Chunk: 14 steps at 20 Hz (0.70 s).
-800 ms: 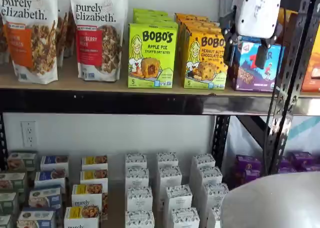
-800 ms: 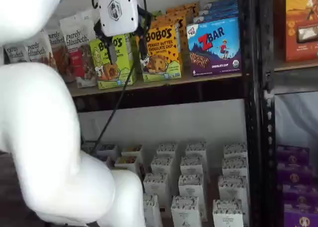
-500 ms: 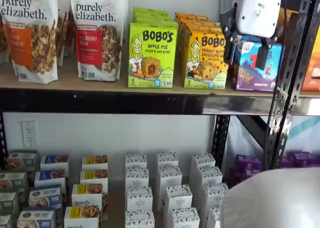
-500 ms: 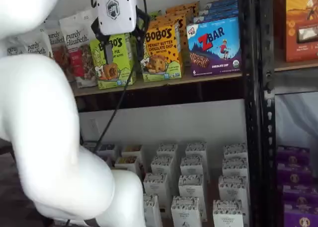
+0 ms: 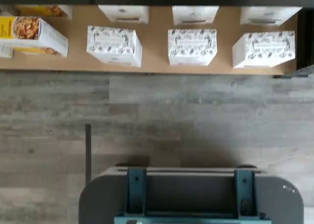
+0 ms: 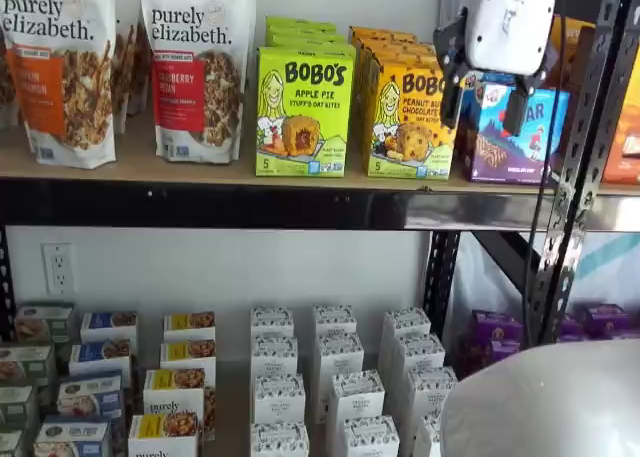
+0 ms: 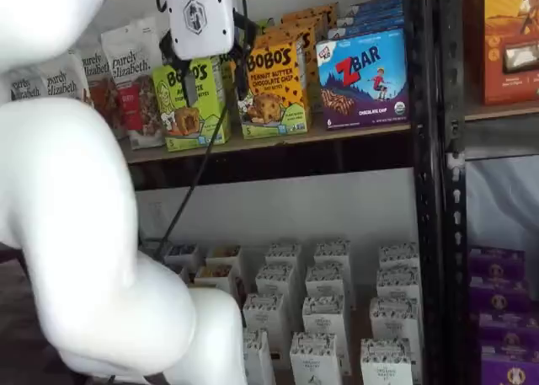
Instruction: Pick up the orange box on the top shelf, the fifth box from the left
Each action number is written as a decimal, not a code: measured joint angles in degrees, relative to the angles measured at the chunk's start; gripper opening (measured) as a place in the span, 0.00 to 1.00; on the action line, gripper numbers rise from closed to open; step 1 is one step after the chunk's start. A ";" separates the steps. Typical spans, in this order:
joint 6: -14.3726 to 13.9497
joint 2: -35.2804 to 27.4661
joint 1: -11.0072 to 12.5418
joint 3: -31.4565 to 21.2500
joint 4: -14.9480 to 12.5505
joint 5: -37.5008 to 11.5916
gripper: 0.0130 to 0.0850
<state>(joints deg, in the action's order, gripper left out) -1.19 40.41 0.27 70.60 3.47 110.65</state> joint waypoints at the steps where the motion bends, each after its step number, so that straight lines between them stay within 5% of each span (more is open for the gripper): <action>1: -0.04 0.09 -0.18 -0.35 -0.32 -1.03 1.00; 10: -0.41 -0.82 -1.48 -2.80 -4.01 -12.37 1.00; 14: 0.38 -3.62 -0.44 -2.69 -2.63 -17.98 1.00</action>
<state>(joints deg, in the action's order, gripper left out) -0.81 36.79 -0.17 67.91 0.84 92.68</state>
